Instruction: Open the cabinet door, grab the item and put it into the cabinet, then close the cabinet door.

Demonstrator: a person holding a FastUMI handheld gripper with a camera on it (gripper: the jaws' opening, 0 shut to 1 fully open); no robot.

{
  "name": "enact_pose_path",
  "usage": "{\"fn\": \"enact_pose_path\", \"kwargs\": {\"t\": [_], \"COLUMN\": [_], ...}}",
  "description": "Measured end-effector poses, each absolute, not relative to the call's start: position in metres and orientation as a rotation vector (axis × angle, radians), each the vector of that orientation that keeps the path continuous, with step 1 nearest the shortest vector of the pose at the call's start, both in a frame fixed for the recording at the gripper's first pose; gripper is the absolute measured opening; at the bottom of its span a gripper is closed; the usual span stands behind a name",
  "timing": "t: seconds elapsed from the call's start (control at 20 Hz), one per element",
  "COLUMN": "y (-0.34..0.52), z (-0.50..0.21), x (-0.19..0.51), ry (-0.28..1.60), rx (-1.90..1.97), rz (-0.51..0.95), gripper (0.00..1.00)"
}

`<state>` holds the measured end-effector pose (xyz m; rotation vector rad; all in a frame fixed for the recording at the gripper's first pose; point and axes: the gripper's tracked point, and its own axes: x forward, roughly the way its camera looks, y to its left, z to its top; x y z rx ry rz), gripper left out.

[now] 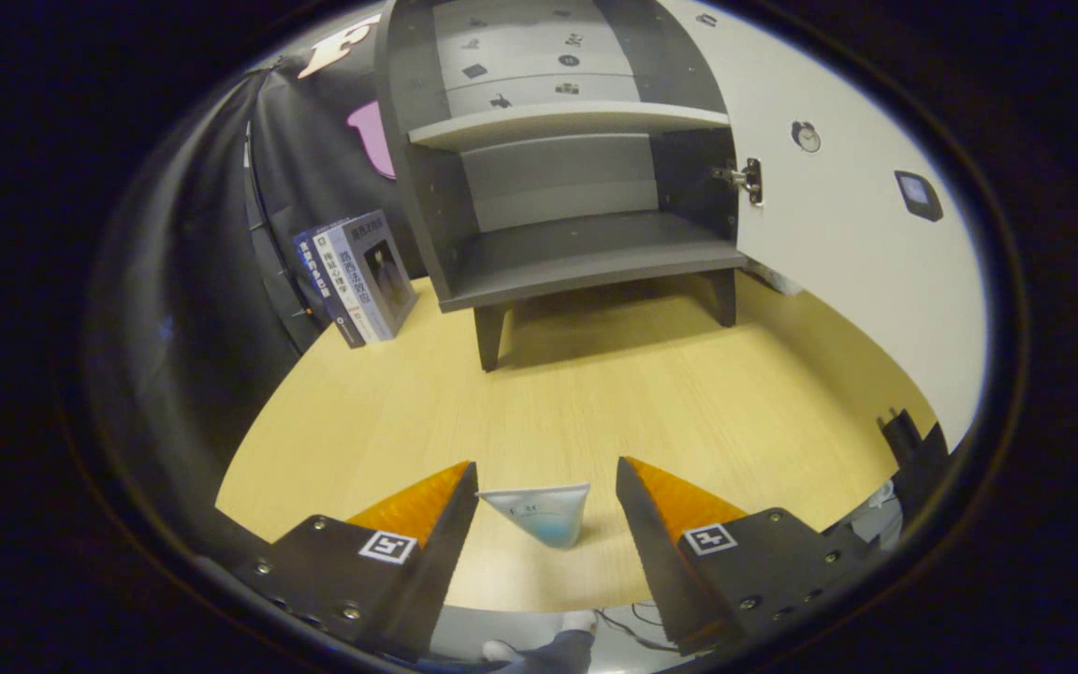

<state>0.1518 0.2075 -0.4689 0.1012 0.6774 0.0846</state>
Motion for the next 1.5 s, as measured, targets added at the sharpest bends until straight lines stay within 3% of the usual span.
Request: {"fn": "enact_pose_path", "kwargs": {"t": [0.2,0.25,0.35,0.4,0.8,1.5], "y": [0.210,0.209,0.209,0.210,0.204,0.183], "z": [-0.488,-0.490,-0.489,-0.490,-0.428,-0.166], "x": [0.151,0.152,0.154,0.154,0.174,0.324], "ry": [0.690,0.685,0.675,0.678,0.612,0.281], "rx": [0.074,0.066,0.060,0.060,0.027,0.008], "rz": [0.089,0.083,0.085,0.086,0.132,0.152], "gripper": [0.84,0.80,0.59,0.57,0.57,0.56]}}
